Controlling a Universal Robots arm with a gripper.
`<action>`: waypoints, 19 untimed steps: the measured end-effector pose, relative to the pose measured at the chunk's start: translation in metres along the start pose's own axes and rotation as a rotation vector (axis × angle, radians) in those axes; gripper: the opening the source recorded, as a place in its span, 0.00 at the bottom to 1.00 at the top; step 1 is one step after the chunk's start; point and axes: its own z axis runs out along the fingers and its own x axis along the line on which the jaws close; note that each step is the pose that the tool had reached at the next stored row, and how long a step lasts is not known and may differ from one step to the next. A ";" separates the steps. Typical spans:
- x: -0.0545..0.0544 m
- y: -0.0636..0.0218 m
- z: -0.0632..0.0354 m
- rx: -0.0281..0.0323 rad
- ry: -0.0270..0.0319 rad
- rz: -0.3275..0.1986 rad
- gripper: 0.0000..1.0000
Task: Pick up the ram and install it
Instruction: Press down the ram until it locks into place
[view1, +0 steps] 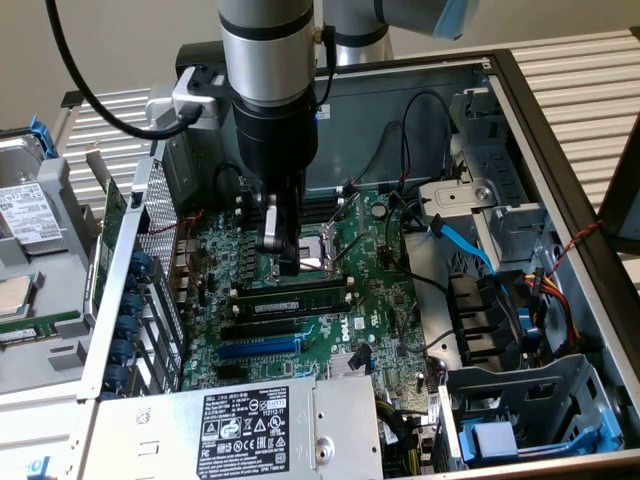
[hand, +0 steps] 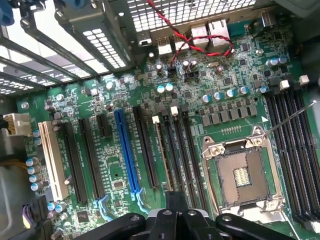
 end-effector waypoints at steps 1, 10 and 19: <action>0.000 0.0000 0.0000 -0.0003 -0.0002 0.015 0.11; 0.000 0.0000 0.0000 -0.0032 -0.0007 0.132 0.11; 0.000 0.0000 0.0000 -0.0068 -0.0027 0.267 0.11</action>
